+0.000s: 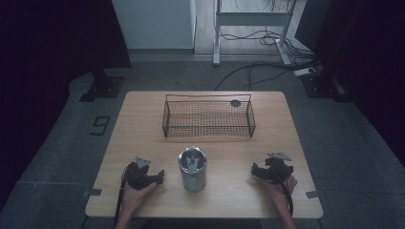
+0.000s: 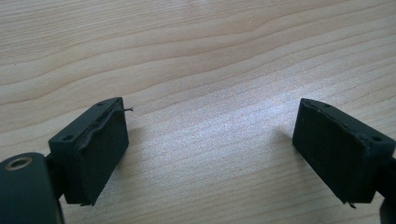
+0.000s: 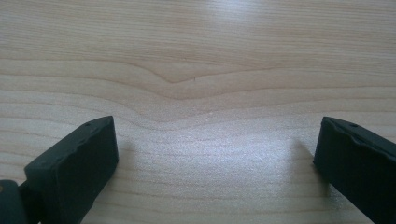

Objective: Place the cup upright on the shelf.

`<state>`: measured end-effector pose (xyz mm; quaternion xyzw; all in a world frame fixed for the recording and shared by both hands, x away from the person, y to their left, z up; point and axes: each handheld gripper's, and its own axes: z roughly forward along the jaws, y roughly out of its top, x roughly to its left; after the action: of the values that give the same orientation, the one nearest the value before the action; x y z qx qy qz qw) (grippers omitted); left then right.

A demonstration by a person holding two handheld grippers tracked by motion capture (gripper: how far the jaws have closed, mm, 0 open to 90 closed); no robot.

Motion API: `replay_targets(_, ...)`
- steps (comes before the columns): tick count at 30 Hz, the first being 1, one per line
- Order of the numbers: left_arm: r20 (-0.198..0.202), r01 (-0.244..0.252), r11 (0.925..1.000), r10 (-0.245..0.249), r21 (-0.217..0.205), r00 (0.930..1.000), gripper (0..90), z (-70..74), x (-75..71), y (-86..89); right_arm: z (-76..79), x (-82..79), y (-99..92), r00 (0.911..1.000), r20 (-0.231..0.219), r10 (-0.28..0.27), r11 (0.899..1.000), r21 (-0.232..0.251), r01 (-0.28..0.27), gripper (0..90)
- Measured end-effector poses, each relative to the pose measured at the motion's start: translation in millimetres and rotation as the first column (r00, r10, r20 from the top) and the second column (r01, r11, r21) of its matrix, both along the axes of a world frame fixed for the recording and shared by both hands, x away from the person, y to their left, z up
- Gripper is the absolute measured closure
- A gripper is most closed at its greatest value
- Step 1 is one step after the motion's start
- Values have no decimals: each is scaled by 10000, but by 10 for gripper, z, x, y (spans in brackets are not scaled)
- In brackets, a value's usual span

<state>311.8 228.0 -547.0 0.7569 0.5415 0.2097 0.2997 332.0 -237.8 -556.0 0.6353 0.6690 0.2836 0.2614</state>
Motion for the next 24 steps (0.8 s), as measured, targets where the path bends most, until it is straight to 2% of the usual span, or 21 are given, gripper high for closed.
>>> replay_targets(10, 65, -91, 10000, 91, -15, 9999, 124, 3, 1, 6, -2, -9, -3, 10000, 60, 22, 10000, -14, -22, 3)
replay_targets(13, 269, 15, 10000, -17, 67, 9996, 126, 8, -21, -2, 2, -30, -4, 9999, 120, -14, 10000, -93, 15, 21)
replay_targets(20, 411, 179, 9998, -178, -33, 9990, 136, 32, -80, 6, 2, -32, -10, 9999, 113, 20, 10000, -58, -19, 24)
replay_targets(23, 601, 61, 9982, -25, -595, 9982, 147, 90, -140, 77, 3, -31, -8, 9999, 123, 38, 10000, -66, -38, 28)
replay_targets(24, 601, 61, 9982, -25, -595, 9982, 147, 90, -140, 77, 3, -31, -8, 9999, 123, 38, 10000, -66, -38, 28)
